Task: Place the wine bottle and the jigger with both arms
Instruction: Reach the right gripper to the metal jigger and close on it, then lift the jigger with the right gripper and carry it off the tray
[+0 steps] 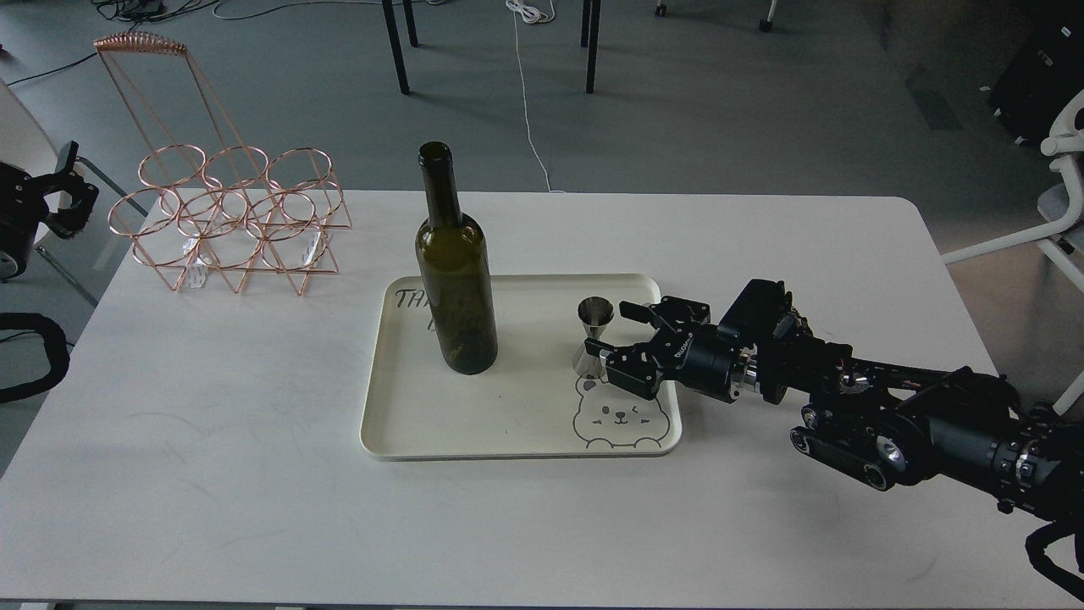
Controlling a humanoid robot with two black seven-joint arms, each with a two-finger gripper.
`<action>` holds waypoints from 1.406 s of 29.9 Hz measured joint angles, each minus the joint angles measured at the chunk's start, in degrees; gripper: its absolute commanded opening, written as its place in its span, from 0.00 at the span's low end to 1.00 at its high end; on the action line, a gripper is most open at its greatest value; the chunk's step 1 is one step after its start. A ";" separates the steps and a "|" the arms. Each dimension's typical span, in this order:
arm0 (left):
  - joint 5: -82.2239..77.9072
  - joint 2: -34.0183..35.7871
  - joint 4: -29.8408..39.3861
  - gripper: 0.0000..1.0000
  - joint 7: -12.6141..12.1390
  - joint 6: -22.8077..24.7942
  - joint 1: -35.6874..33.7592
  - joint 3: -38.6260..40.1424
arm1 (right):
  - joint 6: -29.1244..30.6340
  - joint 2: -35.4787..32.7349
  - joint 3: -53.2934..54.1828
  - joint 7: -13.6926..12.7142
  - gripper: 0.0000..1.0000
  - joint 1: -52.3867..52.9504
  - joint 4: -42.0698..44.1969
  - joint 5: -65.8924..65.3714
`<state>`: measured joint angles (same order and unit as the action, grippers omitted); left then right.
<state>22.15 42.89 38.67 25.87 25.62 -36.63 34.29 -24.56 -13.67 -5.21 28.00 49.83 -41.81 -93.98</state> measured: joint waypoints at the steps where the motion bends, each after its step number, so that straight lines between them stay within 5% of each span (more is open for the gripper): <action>1: -0.01 0.02 0.00 0.99 0.00 0.08 0.00 -0.05 | -0.07 0.22 -0.04 0.00 0.64 0.05 0.21 0.00; 9: 0.01 0.61 0.00 0.99 0.00 0.26 -0.03 0.00 | -0.28 0.73 -0.07 0.00 0.52 0.05 0.86 0.01; 19: 0.08 1.55 0.00 0.99 0.00 0.37 -0.35 0.02 | -0.58 1.53 -0.09 0.00 0.48 0.24 0.60 0.02; 32: 0.09 1.99 0.00 0.99 0.05 0.31 -0.29 0.03 | -0.94 1.90 -0.16 0.00 0.02 0.15 0.80 0.03; 42: 0.09 2.10 0.00 0.99 0.06 0.30 -0.29 0.07 | -3.28 1.19 0.33 0.00 0.01 0.50 0.43 0.41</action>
<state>22.24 44.99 38.67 25.93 25.93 -36.92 34.37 -27.83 -12.48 -4.87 28.00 50.33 -41.38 -93.57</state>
